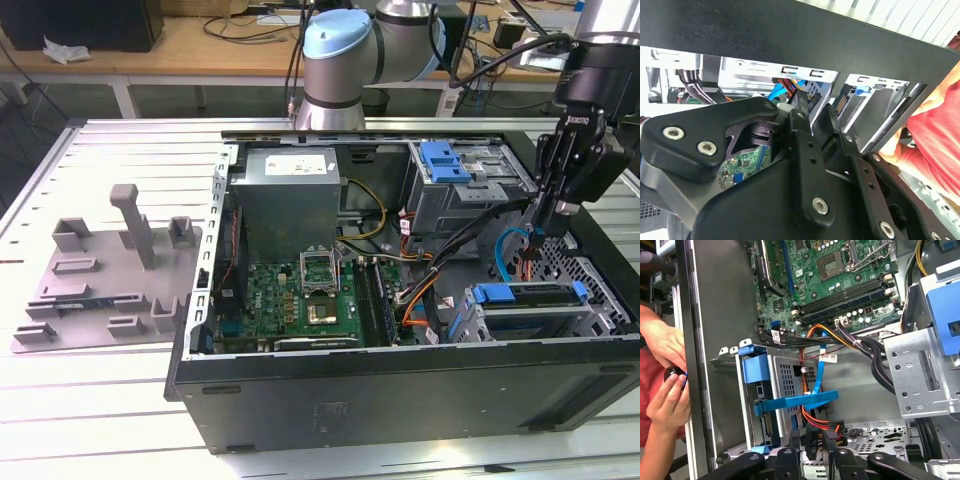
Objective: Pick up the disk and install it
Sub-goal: 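Insert the first disk wire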
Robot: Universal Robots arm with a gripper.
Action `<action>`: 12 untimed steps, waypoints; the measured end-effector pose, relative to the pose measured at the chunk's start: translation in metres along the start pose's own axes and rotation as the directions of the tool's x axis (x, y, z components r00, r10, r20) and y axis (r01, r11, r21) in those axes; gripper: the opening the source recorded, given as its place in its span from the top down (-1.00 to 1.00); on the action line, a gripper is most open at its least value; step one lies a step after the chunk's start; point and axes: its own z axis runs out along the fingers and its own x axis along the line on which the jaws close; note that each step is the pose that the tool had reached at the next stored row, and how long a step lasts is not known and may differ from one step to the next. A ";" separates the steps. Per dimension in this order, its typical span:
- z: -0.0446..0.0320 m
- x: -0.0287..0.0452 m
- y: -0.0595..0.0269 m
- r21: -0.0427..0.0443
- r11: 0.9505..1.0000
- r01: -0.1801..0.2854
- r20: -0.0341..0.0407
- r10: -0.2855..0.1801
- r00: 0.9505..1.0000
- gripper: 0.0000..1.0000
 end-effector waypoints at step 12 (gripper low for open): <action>0.0022 -0.0009 0.0009 0.003 1.000 -0.001 0.001 0.001 1.000 0.66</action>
